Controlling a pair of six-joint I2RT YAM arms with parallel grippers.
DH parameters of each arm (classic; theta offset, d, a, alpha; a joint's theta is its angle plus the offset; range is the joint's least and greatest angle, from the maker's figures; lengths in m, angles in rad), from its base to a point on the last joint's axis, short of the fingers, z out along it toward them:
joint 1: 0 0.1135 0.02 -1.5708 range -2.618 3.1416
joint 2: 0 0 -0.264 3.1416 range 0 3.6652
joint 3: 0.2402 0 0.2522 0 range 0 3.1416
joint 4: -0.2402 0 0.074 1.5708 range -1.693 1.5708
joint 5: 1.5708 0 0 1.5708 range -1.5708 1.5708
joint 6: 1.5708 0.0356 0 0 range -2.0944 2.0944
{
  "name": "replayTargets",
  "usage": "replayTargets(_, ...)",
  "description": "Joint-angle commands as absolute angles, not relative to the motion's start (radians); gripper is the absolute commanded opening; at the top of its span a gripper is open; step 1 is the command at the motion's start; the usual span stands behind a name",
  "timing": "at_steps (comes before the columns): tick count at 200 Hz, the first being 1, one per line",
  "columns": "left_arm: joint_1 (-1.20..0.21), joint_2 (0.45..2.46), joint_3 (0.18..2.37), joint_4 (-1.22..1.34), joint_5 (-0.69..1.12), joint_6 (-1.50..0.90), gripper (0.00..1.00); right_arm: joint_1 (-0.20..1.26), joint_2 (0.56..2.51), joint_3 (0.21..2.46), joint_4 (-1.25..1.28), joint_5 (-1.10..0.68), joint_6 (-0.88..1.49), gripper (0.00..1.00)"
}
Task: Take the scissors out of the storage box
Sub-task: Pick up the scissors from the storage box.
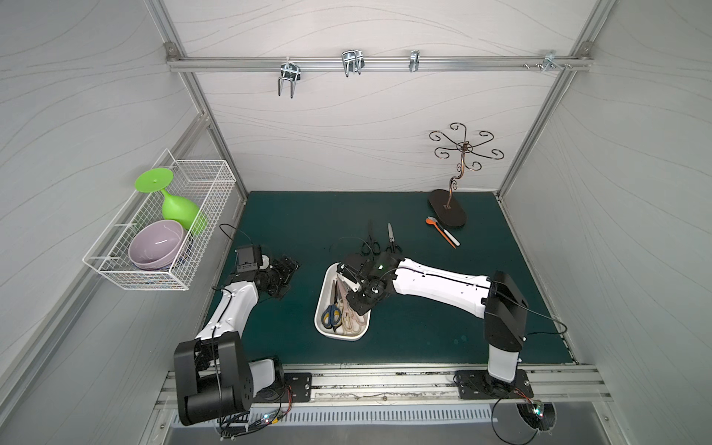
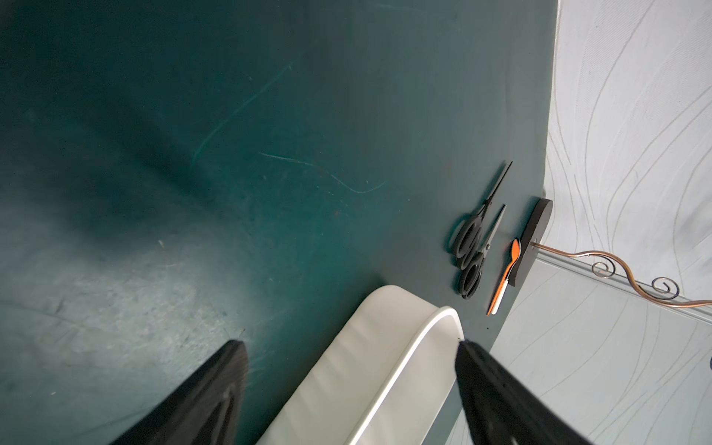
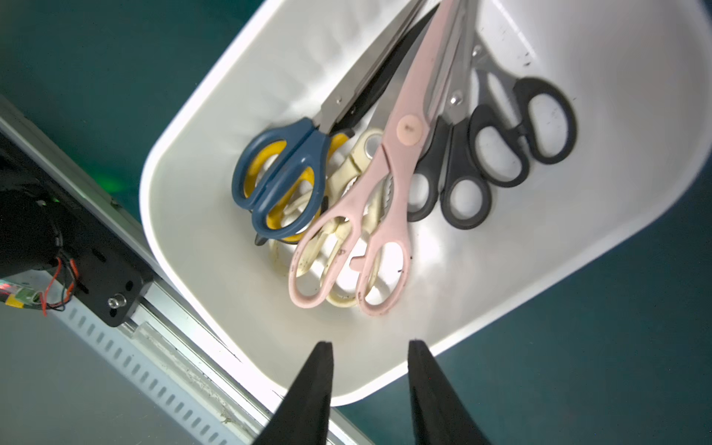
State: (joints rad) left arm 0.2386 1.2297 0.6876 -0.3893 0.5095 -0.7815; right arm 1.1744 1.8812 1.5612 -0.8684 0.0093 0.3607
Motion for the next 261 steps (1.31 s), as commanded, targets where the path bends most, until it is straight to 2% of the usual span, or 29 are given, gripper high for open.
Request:
replayTargets(1, 0.25, 1.212, 0.689, -0.393, 0.503, -0.776, 0.89, 1.21, 1.887, 1.546, -0.801, -0.024, 0.383, 0.37)
replayTargets(61, 0.253, 1.237, 0.704, -0.396, 0.495, -0.77, 0.89, 1.227, 1.954, 1.533, -0.73, -0.105, 0.397, 0.37)
replayTargets(176, 0.256, 1.269, 0.735, -0.396, 0.506, -0.772, 0.89, 1.209, 2.071, 1.608, -0.783, -0.152, 0.39, 0.37)
replayTargets(261, 0.259, 1.263, 0.736, -0.4, 0.51, -0.769, 0.89, 1.194, 2.11, 1.62, -0.786, -0.15, 0.394, 0.3)
